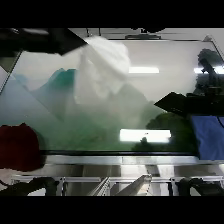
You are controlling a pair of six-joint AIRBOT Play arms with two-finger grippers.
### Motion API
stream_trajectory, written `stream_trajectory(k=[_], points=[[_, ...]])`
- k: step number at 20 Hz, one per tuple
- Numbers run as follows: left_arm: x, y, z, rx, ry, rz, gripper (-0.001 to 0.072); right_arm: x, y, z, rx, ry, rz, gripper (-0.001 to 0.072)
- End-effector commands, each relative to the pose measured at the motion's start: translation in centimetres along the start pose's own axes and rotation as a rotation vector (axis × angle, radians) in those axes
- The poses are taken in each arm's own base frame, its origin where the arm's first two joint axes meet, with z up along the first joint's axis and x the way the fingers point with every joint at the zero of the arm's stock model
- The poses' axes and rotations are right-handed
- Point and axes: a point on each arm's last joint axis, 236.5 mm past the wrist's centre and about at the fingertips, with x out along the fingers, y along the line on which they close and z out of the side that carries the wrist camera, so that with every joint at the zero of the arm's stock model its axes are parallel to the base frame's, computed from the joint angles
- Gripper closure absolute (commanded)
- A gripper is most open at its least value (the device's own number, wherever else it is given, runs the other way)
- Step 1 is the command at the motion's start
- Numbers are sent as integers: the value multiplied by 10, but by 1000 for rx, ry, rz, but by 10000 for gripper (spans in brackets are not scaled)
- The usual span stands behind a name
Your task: Fold the shirts.
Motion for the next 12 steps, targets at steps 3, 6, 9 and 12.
stream_trajectory(k=[3, 6, 9, 12], points=[[97, 25, -110, -74, 286, 23, 685, -9, -3, 4, 3, -29, -9, 111], [106, 47, -153, -153, 438, 14, 130, -7, -10, 1, -1, -8, -34, 110], [84, 74, -148, -217, 462, 30, -11, -8, -26, -1, -25, -1, -102, 109], [59, 129, -142, -281, 412, 137, -10, -3, -36, -8, -17, 21, -122, 110]])
